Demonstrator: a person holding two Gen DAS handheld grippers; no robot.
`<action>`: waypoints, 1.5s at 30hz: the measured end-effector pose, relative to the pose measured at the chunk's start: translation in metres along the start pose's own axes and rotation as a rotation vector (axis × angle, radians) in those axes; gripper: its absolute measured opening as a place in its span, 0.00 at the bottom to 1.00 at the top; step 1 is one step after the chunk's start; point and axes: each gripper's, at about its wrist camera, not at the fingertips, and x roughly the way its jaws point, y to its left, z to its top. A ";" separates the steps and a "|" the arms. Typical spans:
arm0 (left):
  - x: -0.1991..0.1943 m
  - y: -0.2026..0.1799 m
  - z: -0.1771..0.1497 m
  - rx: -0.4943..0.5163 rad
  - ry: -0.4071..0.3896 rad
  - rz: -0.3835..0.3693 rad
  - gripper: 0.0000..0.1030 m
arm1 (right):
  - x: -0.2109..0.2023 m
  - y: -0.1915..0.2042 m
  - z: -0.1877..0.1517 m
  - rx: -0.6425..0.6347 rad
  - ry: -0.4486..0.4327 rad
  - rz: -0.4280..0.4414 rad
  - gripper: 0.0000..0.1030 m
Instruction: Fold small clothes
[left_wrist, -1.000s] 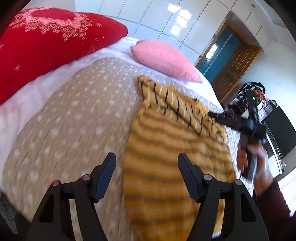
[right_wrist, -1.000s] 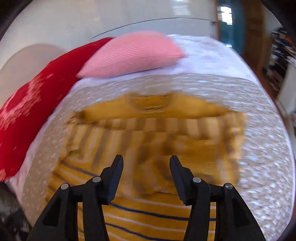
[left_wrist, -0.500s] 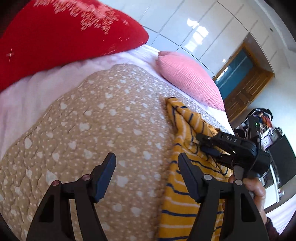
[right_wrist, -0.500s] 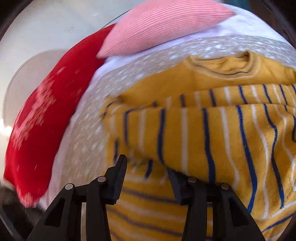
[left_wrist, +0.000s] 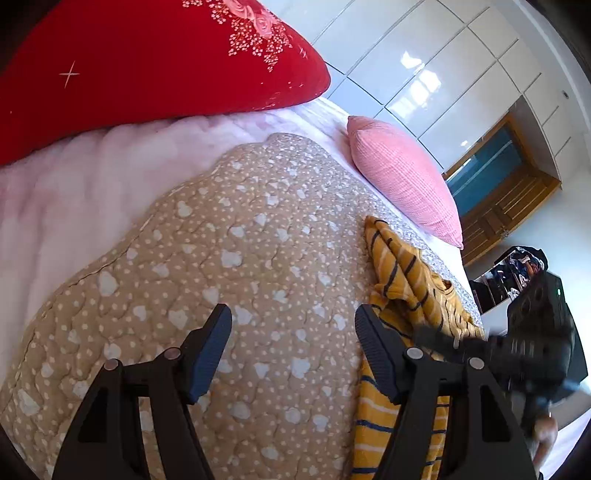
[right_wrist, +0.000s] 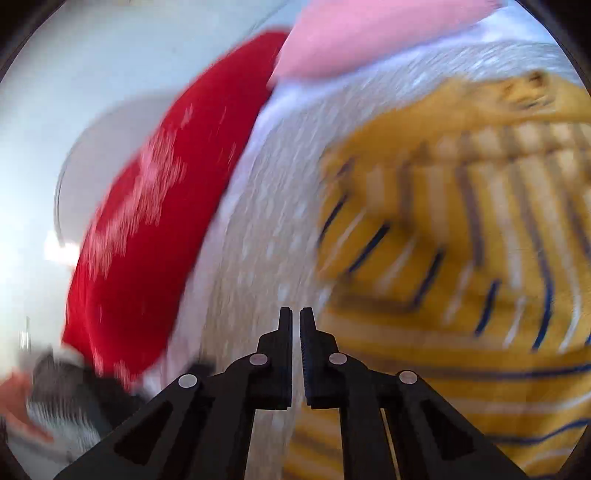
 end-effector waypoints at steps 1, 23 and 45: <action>-0.001 0.000 -0.001 0.004 -0.001 0.003 0.66 | 0.005 0.002 -0.007 -0.022 0.053 -0.015 0.06; 0.034 -0.011 -0.009 0.085 0.089 0.029 0.66 | 0.028 -0.034 0.107 -0.353 -0.083 -0.624 0.09; 0.036 -0.016 -0.013 0.111 0.079 0.073 0.67 | -0.167 -0.192 0.039 0.074 -0.255 -0.696 0.59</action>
